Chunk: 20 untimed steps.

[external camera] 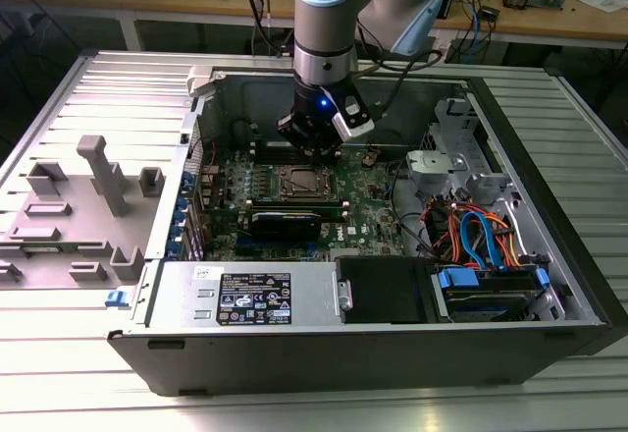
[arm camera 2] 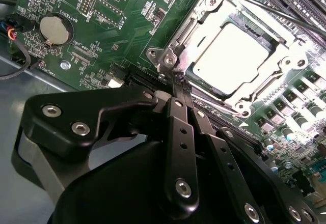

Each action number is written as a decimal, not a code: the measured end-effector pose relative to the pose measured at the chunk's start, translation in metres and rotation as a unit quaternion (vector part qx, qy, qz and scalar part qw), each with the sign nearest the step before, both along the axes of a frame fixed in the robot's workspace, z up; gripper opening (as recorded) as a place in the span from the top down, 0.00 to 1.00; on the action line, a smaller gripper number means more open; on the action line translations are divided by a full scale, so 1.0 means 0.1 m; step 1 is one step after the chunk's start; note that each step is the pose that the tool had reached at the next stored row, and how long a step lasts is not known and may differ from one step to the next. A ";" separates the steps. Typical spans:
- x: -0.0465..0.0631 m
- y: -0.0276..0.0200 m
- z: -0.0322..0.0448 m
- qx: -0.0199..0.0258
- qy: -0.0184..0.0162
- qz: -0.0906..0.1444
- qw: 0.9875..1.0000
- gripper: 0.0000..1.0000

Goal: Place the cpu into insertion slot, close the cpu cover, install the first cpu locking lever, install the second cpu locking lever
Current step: 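Install the first cpu locking lever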

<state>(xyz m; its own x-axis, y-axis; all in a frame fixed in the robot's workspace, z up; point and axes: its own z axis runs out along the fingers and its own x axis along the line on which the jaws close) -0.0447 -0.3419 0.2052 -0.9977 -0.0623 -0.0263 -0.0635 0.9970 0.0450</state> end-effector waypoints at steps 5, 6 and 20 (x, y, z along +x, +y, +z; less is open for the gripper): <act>0.00 -0.006 -0.001 0.000 0.000 0.000 1.000 0.89; 0.00 -0.005 -0.001 0.001 0.000 0.000 1.000 0.89; -0.01 -0.010 0.006 0.001 0.000 0.000 1.000 0.89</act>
<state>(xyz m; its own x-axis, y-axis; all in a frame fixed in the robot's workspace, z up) -0.0452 -0.3429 0.2058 -0.9977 -0.0622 -0.0267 -0.0634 0.9968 0.0479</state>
